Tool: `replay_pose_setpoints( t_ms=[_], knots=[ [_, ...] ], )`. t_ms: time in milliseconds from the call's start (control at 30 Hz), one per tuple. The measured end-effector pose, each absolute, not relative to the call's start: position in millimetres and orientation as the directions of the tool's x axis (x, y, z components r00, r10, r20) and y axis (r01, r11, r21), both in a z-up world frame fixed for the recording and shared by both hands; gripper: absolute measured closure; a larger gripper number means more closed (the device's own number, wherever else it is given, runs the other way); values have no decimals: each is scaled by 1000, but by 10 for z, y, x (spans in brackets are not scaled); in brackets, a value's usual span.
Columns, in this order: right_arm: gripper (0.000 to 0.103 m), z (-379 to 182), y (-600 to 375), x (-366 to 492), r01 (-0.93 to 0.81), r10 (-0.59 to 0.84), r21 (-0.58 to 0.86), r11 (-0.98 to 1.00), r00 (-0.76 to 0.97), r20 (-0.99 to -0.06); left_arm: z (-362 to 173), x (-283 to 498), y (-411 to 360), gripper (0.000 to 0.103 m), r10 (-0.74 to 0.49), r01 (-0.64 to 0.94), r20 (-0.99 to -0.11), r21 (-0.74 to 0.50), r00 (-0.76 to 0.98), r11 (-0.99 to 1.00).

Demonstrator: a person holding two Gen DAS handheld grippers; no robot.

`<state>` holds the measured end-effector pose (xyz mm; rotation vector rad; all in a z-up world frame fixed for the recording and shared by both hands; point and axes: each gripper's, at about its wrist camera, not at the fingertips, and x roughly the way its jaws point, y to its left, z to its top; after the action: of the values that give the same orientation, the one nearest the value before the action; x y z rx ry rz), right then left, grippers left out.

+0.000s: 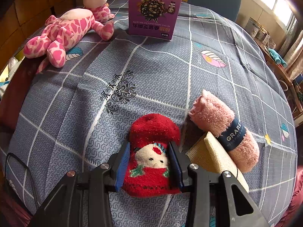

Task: Organize soft objects
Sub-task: 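Carry the tissue pack into the gold tray and open the left gripper, then carry the red sock over the gold tray with the right gripper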

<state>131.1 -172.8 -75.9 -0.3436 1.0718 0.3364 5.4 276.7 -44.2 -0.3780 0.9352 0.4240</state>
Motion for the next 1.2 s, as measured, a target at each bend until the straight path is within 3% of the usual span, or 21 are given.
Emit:
replay_pose_setpoints(
  t_ms=[900,1200],
  knots=[
    [63,-763,-1684,1268,-441,78,-148,885,456,-887,103,-401,2235,26,285,-504,-733,-90,618,859],
    [63,-761,-1689,1276,-439,79,-146,886,454,-887,133,-485,2121,13,314,-506,-705,-73,636,860]
  ],
)
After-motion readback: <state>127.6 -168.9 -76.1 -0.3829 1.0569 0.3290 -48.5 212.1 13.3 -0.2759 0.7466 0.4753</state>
